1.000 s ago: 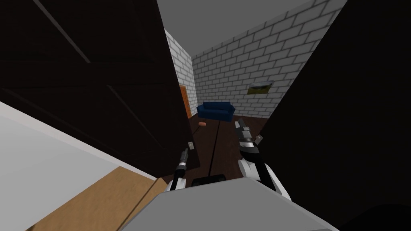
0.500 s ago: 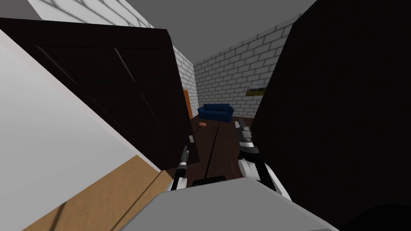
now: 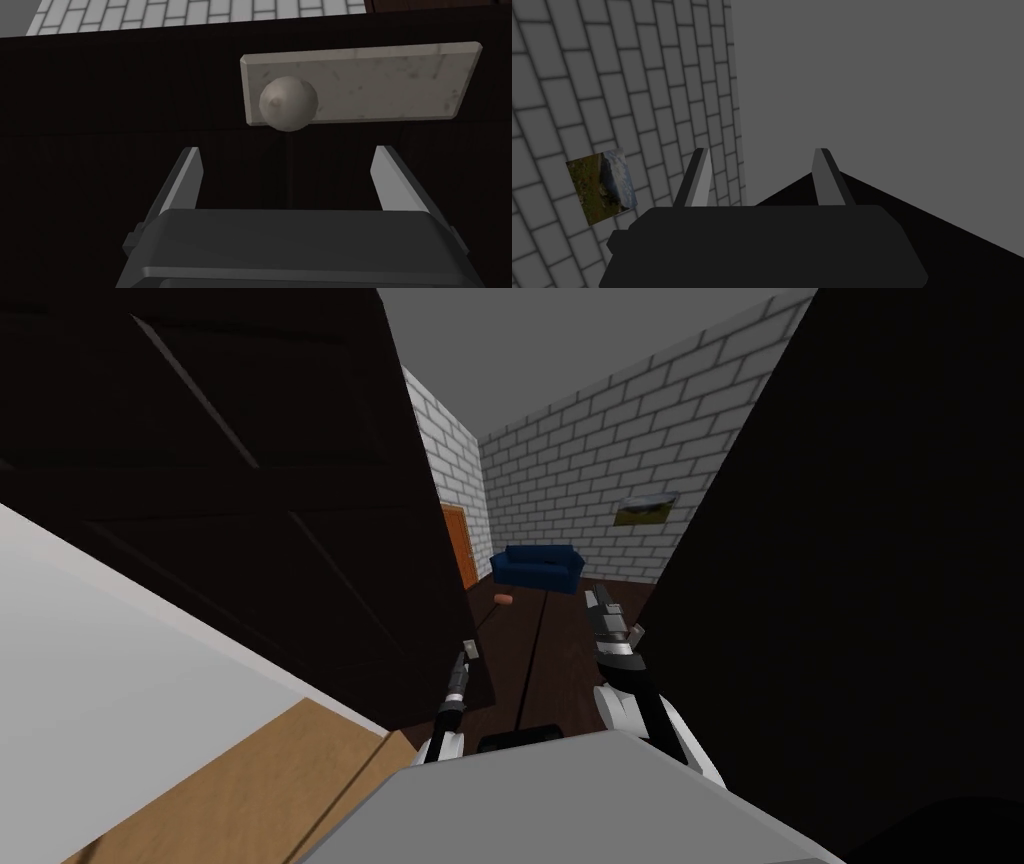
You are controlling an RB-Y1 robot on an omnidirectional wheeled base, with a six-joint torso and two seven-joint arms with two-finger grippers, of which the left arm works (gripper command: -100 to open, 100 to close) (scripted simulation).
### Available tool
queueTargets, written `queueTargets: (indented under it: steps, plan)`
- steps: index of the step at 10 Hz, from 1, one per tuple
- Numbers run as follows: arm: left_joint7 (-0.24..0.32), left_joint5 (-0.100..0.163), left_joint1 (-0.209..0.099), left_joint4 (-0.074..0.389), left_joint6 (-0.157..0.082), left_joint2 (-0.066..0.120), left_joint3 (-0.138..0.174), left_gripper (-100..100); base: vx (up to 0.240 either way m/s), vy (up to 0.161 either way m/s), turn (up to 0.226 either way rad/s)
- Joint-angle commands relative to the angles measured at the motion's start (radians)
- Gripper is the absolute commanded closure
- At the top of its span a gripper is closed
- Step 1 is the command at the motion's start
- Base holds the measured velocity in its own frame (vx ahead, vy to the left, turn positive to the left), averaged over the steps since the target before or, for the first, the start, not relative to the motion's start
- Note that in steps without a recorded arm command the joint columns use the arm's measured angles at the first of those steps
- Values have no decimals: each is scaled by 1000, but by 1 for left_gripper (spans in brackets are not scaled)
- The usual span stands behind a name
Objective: Push the door open
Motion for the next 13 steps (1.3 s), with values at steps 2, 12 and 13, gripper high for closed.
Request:
queueTargets:
  steps: [2,12,13]
  plan:
    - [-4,2,1,6,-13,-5,6,-100,236,15,-36]
    - [-11,12,-2,11,-7,-1,26,100,48,-12,8]
    - [-14,18,-4,13,-5,1,36,100,147,-54,38]
